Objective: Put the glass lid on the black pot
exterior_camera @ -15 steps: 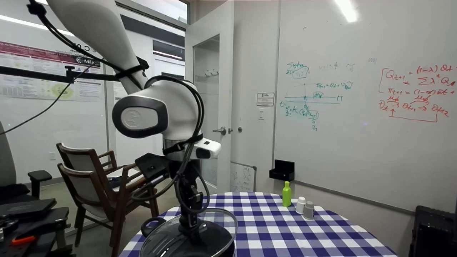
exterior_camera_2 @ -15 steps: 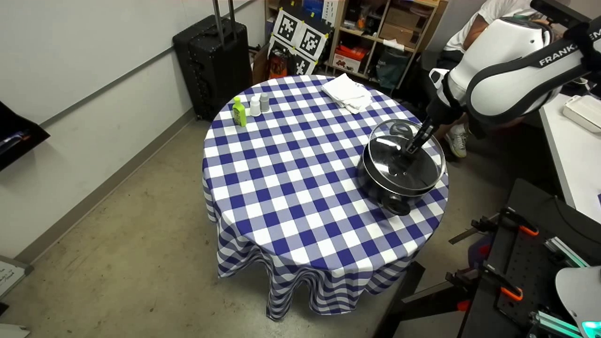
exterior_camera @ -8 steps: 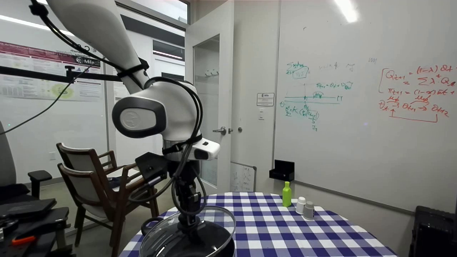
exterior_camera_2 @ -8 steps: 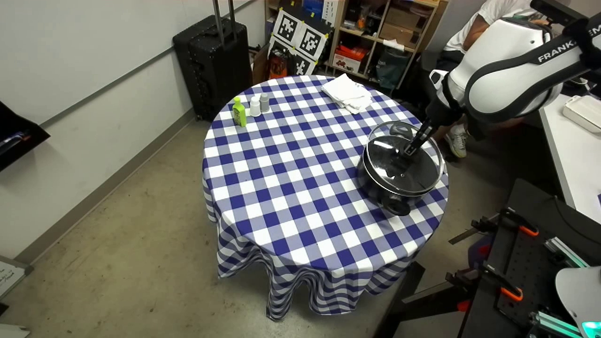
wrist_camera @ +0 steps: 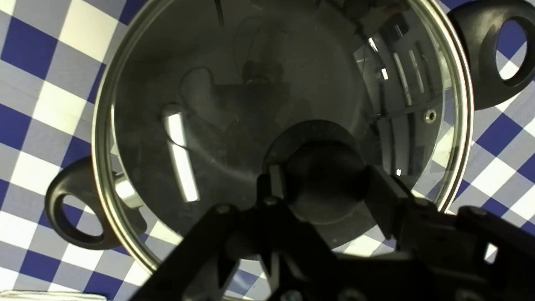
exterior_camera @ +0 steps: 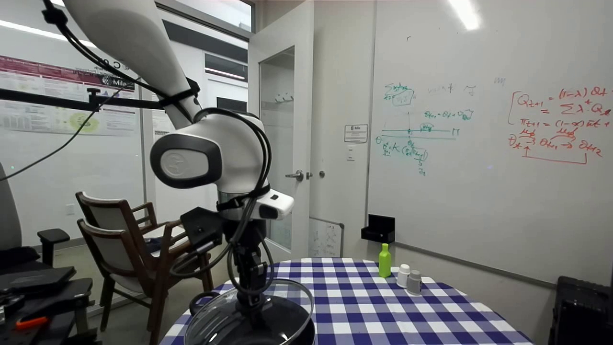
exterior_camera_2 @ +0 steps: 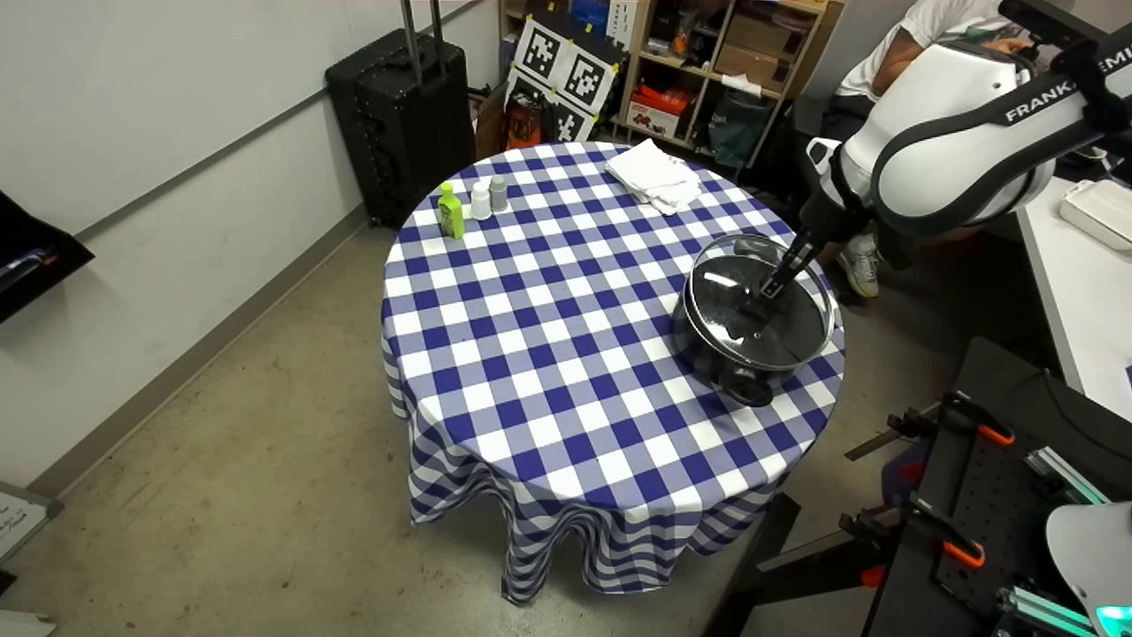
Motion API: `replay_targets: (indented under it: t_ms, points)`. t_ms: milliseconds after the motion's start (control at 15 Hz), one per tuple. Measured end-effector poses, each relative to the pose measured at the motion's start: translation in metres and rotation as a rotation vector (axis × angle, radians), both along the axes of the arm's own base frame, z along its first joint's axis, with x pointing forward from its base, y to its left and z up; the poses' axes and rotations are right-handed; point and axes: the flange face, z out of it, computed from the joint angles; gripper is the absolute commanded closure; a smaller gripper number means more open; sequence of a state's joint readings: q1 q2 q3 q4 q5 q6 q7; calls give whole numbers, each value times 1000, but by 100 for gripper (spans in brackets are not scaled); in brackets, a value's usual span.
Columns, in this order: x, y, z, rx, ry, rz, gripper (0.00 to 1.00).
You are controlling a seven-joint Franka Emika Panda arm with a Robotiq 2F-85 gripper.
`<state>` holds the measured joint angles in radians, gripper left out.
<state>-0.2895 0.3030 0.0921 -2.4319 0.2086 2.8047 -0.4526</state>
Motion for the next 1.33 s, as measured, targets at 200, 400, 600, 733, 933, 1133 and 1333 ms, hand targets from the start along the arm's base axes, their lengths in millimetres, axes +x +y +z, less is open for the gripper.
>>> replay_targets:
  t_ms: [200, 400, 600, 733, 933, 1133, 1333]
  points:
    - [-2, 0, -6, 3, 11, 0, 75]
    - [-3, 0, -9, 5, 18, -1, 75]
    - [-3, 0, -9, 6, 18, -2, 75]
    - [-3, -1, -9, 5, 17, -3, 75]
    - [-2, -3, -8, 5, 14, -6, 75]
    - [-1, -5, -7, 4, 11, -10, 75]
    - [1, -7, -6, 3, 7, -13, 75]
